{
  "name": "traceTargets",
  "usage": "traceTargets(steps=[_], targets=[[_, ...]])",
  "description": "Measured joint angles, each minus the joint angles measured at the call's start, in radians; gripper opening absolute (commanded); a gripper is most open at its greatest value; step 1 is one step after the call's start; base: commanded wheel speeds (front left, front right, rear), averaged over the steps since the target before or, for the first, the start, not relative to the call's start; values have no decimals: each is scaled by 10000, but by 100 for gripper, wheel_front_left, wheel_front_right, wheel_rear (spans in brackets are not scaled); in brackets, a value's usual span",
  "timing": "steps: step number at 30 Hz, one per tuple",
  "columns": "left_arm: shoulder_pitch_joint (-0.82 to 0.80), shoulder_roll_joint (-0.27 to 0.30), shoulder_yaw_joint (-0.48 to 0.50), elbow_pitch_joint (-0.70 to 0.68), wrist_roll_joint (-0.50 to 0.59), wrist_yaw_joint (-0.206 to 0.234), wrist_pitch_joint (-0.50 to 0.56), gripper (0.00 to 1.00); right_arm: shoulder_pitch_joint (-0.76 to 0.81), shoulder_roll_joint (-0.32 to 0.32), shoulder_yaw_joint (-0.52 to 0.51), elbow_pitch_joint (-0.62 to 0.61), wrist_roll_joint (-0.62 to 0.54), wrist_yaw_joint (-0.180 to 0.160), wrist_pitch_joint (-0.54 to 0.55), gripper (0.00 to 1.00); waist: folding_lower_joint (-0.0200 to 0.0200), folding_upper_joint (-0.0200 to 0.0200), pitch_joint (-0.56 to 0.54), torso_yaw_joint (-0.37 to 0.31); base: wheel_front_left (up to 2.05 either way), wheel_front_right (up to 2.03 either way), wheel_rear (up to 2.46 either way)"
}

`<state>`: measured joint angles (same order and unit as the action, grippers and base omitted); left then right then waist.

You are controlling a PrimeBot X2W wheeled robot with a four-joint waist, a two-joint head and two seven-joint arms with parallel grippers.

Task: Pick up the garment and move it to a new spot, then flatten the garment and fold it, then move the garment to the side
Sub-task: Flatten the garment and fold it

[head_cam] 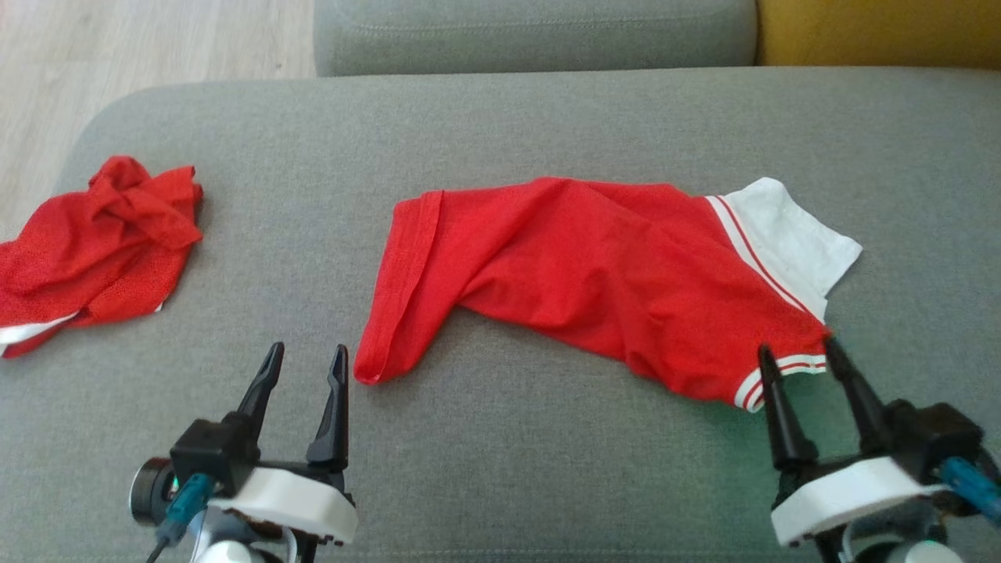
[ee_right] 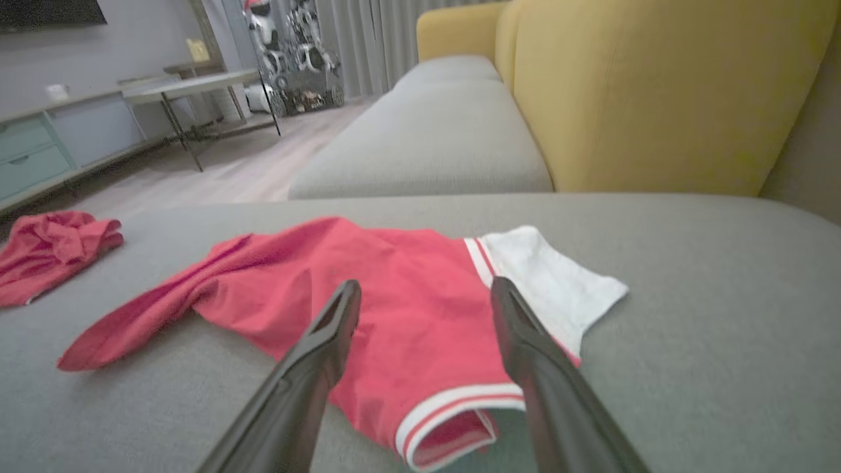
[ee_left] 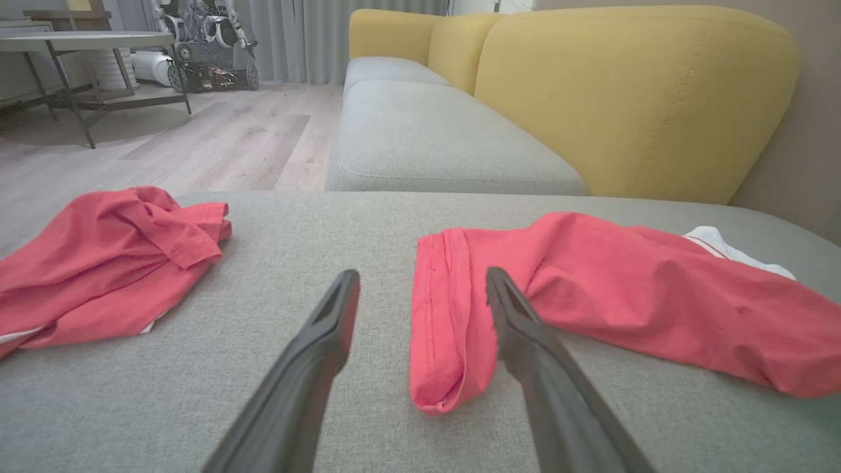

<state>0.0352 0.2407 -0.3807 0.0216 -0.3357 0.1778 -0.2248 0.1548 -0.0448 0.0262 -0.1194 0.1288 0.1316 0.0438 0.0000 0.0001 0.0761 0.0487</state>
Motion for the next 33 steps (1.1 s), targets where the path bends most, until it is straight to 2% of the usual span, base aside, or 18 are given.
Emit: traceTargets(steps=[6, 12, 16, 17, 18, 19, 23, 28, 33], targets=[[-235, -13, -33, 44, 0, -2, -17, 100, 73, 2, 167, 924, 217, 0, 537, 100, 0, 0, 280, 91, 0, 0, 0], [-445, -56, -35, 138, 0, -6, -73, 100, 68, 4, 322, 1824, 395, -2, 535, 100, 0, 0, 561, 113, 0, 0, 0], [-667, -150, -69, 222, 0, -33, -144, 100, -460, 4, 476, 2575, 462, -2, 504, 100, 0, 0, 745, 166, 0, 0, 0], [-726, -176, -75, 244, 0, -35, -146, 100, -637, 4, 531, 2665, 462, 0, 433, 66, 0, 0, 772, 184, 0, 0, 0], [-786, -199, -86, 291, 0, -40, -146, 100, -817, 4, 577, 2719, 464, 0, 362, 17, 0, 0, 794, 200, 0, 0, 0], [-836, -215, -92, 330, 0, -109, -148, 100, -954, 4, 604, 2727, 464, -2, 249, 0, 0, 0, 808, 217, 0, 0, 0], [-854, -236, -82, 410, -15, -113, -159, 100, -1041, 2, 604, 2454, 462, 0, -8, 0, 0, 0, 822, 239, 0, 0, 0], [-845, -245, -4, 418, -13, -105, -234, 100, -989, 2, 562, 1323, 460, -2, -40, 0, 0, 0, 808, 45, 0, 0, 0], [-846, -249, -4, 441, -13, -109, -234, 100, -956, 2, 529, 853, 460, 0, 117, 0, 0, 0, 766, -72, 0, 0, 0]])
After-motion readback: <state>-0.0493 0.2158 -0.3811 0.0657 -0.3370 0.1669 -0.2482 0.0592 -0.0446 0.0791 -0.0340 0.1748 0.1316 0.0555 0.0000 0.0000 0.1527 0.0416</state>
